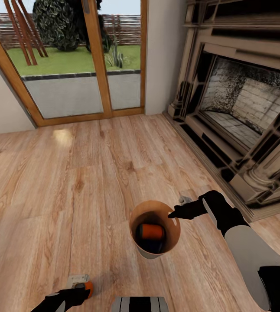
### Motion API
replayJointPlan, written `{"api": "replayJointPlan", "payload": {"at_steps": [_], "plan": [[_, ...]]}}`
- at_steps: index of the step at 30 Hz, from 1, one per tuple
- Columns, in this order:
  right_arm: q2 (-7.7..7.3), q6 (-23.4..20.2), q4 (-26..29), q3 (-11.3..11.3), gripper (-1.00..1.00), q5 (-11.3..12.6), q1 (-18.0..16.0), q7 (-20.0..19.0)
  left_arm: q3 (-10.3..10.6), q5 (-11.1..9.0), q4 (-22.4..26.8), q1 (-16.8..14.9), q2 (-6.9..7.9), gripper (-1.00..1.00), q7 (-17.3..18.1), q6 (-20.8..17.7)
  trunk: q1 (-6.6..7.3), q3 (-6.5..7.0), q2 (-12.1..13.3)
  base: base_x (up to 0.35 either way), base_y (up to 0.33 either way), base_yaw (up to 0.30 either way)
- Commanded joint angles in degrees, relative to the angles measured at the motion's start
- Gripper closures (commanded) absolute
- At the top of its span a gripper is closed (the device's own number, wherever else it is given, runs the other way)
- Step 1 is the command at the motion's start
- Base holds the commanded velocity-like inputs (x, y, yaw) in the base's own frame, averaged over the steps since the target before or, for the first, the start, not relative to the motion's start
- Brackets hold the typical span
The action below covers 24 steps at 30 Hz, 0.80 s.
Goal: Put the three can of soda from the living room inside the tash can in the kitchen.
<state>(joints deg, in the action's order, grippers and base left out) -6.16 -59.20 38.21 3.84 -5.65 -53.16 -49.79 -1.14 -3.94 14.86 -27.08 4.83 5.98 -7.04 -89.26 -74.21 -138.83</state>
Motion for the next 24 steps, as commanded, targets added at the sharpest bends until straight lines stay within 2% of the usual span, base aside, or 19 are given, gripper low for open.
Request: {"api": "replayJointPlan", "payload": {"at_steps": [1,3,7,24], "plan": [[0.03,-0.8,0.0,-0.1,1.00,1.7,0.0,-0.2,0.0,0.0,0.0,0.0,0.00,-1.00,0.0,0.0,0.00,0.00,0.0,-0.003,0.000,0.000],[0.05,-0.8,0.0,-0.1,1.00,1.7,0.0,-0.2,0.0,0.0,0.0,0.0,0.00,-1.00,0.0,0.0,0.00,0.00,0.0,-0.002,0.000,0.000],[0.08,-0.8,0.0,-0.1,1.00,1.6,0.0,-0.2,0.0,0.0,0.0,0.0,0.00,-1.00,-0.1,0.0,-0.87,-0.71,-1.6,0.000,0.000,0.000],[0.09,-0.8,0.0,0.0,1.00,1.5,0.0,-0.2,0.0,0.0,0.1,-0.1,0.00,-1.00,0.0,-0.1,-0.87,-0.71,-1.6,0.035,0.000,0.000]]}}
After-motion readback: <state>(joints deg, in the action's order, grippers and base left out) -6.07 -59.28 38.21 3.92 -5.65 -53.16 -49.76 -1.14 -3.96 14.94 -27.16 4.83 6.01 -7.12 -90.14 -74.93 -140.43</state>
